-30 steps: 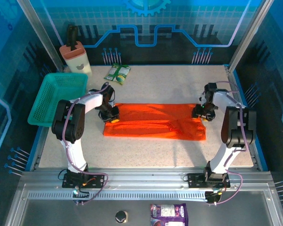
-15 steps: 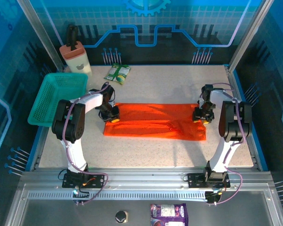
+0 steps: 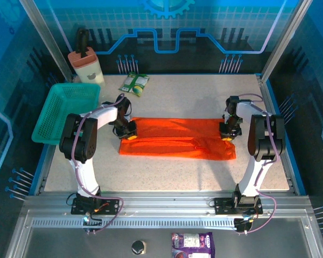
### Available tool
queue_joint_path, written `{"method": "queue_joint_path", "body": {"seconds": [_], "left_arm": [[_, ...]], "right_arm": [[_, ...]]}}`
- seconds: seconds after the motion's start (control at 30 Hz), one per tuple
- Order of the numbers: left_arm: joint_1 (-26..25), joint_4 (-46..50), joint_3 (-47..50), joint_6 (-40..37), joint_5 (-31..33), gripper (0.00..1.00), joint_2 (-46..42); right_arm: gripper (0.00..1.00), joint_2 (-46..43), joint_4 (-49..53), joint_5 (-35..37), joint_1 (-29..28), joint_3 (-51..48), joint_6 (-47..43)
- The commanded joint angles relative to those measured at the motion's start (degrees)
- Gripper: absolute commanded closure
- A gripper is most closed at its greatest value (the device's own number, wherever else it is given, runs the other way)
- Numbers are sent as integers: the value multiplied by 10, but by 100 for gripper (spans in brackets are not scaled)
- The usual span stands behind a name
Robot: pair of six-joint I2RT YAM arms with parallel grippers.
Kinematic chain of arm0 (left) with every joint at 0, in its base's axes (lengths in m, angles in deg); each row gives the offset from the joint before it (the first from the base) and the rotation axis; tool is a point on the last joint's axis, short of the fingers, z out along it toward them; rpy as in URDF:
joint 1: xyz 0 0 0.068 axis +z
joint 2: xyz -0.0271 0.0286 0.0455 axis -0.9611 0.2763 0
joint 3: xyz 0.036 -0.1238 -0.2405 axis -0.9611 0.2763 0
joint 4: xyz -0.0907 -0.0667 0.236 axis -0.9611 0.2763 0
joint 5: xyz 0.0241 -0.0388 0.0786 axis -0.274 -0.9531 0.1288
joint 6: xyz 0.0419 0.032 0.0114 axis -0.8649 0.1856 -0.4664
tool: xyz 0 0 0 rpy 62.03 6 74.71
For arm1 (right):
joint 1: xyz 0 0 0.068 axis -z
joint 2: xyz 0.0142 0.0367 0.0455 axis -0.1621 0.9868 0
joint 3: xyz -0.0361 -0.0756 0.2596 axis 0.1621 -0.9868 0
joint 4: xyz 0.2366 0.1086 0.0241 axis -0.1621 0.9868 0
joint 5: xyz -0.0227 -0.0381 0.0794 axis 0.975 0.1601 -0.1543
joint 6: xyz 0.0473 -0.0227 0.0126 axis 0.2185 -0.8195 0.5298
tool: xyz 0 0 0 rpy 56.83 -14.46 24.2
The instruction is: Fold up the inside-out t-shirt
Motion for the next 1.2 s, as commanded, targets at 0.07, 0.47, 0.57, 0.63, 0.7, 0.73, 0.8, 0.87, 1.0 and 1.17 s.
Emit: {"method": "queue_joint_path", "body": {"seconds": [0.07, 0.47, 0.57, 0.63, 0.7, 0.73, 0.8, 0.87, 1.0, 1.17], "left_arm": [[4, 9, -11, 1, 4, 89, -8], [4, 38, -48, -1, 15, 89, -51], [4, 43, -54, -5, 9, 89, -44], [3, 43, -56, -5, -2, 89, -34], [-1, 37, -55, -2, -12, 90, -23], [-6, 32, -54, 3, -19, 90, -19], [-15, 21, -52, 9, -30, 90, -11], [-26, 9, -51, 19, -44, 91, -1], [-43, -10, -48, 34, -55, 92, 16], [-56, -36, -32, 50, -75, 92, 29]], "right_arm": [[100, 26, 23, 27, 0, 4, 2], [100, -2, 105, 133, 24, 87, -19], [100, 5, 127, 191, 38, 118, -21], [100, 5, 137, 221, 45, 136, -21], [100, 3, 145, 241, 49, 151, -22], [100, 2, 147, 248, 50, 157, -23], [100, 1, 154, 249, 50, 170, -23], [100, -3, 161, 239, 46, 177, -20], [100, -20, 176, 208, 23, 186, -13], [100, -38, 196, 149, -22, 194, 6]]}}
